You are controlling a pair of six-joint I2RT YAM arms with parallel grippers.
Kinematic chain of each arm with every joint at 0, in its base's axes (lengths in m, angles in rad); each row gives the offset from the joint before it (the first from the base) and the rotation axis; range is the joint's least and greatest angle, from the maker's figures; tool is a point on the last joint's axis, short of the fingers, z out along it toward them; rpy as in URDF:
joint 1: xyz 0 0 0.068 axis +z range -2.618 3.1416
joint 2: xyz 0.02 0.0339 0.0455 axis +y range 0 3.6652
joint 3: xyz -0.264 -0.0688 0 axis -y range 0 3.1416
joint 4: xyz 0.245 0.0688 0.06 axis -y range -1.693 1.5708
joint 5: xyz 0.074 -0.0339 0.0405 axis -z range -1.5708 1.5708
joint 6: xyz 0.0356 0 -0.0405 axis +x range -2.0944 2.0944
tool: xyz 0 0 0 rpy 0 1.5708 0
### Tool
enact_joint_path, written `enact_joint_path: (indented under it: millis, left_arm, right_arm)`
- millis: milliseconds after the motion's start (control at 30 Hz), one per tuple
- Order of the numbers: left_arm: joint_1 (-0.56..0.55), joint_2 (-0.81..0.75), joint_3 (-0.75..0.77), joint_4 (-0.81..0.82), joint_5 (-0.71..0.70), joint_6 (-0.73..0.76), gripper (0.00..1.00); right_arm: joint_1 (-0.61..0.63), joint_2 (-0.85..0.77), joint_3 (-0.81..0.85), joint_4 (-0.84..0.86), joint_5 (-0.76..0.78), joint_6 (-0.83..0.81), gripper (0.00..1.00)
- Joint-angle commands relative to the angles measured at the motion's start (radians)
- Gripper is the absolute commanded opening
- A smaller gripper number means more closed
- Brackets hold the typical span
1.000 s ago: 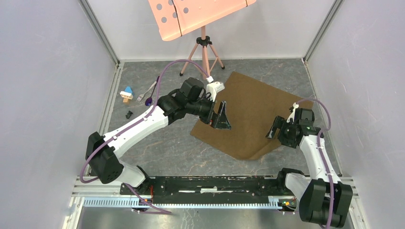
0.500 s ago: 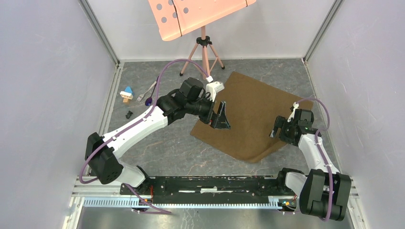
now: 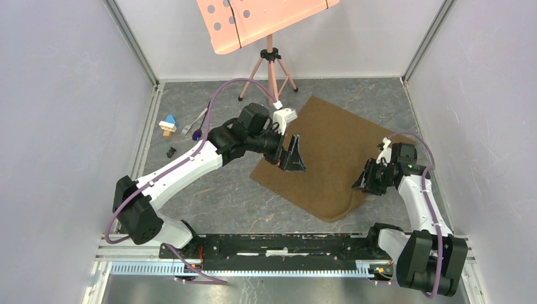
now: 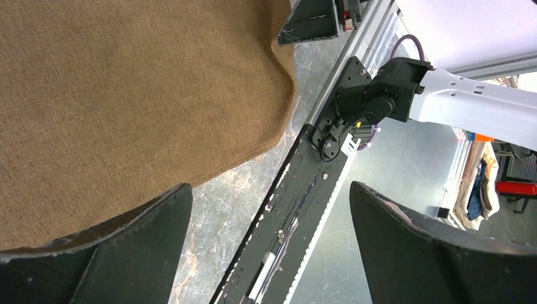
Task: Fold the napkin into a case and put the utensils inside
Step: Flatten out the crumpled napkin at the center of the board.
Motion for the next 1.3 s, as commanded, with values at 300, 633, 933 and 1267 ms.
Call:
enact_joint_path:
  millis: [300, 633, 933, 1267]
  left_arm:
    - [0.006, -0.01, -0.004, 0.009, 0.017, 0.052, 1.0]
    - [0.008, -0.018, -0.003, 0.007, 0.019, 0.051, 1.0]
    - [0.009, -0.011, -0.003, 0.014, 0.038, 0.042, 1.0]
    - [0.011, -0.007, -0.012, 0.027, 0.051, 0.032, 1.0]
  right_arm:
    - [-0.053, -0.015, 0.238, -0.244, 0.28, 0.408, 0.0]
    - [-0.082, -0.006, 0.251, -0.148, 0.447, 0.581, 0.0]
    - [-0.07, 0.052, 0.143, -0.057, 0.494, 0.371, 0.0]
    - [-0.007, 0.566, 0.378, 0.192, 0.225, 0.118, 0.09]
